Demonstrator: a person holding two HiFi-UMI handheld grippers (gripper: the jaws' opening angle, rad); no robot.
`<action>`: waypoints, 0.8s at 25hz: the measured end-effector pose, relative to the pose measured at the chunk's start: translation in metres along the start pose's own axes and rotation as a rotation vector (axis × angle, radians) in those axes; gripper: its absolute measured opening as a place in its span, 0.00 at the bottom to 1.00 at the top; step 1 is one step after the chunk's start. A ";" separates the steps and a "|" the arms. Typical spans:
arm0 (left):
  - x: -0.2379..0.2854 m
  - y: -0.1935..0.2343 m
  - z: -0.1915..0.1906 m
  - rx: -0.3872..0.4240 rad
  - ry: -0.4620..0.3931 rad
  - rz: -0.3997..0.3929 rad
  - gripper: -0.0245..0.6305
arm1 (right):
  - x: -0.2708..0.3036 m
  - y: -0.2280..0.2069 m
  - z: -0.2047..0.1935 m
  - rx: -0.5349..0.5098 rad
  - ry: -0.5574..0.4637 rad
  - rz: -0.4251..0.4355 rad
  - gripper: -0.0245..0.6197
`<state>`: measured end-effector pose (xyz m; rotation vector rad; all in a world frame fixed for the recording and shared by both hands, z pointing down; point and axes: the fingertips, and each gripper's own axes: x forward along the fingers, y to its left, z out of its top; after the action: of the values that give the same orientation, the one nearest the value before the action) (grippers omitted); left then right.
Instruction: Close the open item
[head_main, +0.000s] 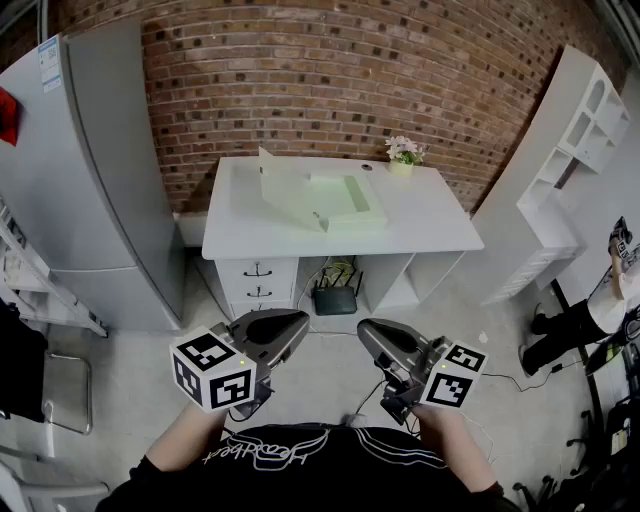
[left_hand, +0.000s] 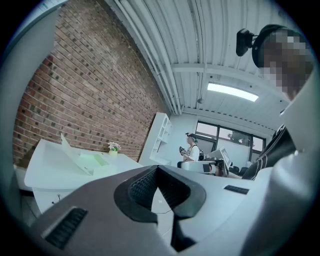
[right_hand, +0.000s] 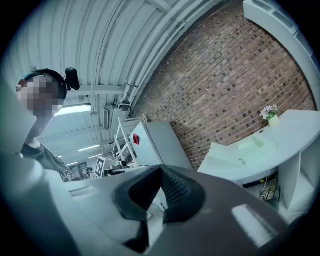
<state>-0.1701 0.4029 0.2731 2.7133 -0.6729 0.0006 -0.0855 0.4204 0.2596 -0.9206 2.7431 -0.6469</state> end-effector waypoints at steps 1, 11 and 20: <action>0.000 -0.001 0.001 0.000 -0.002 -0.001 0.04 | -0.001 0.001 0.000 -0.003 0.002 0.000 0.04; 0.002 -0.011 0.006 0.018 0.011 -0.031 0.04 | -0.009 0.007 0.000 -0.003 0.004 -0.024 0.04; 0.017 0.003 -0.014 -0.027 0.053 -0.027 0.04 | -0.014 -0.013 -0.016 0.047 0.018 -0.042 0.04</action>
<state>-0.1553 0.3970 0.2888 2.6869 -0.6166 0.0559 -0.0718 0.4250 0.2803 -0.9691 2.7185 -0.7278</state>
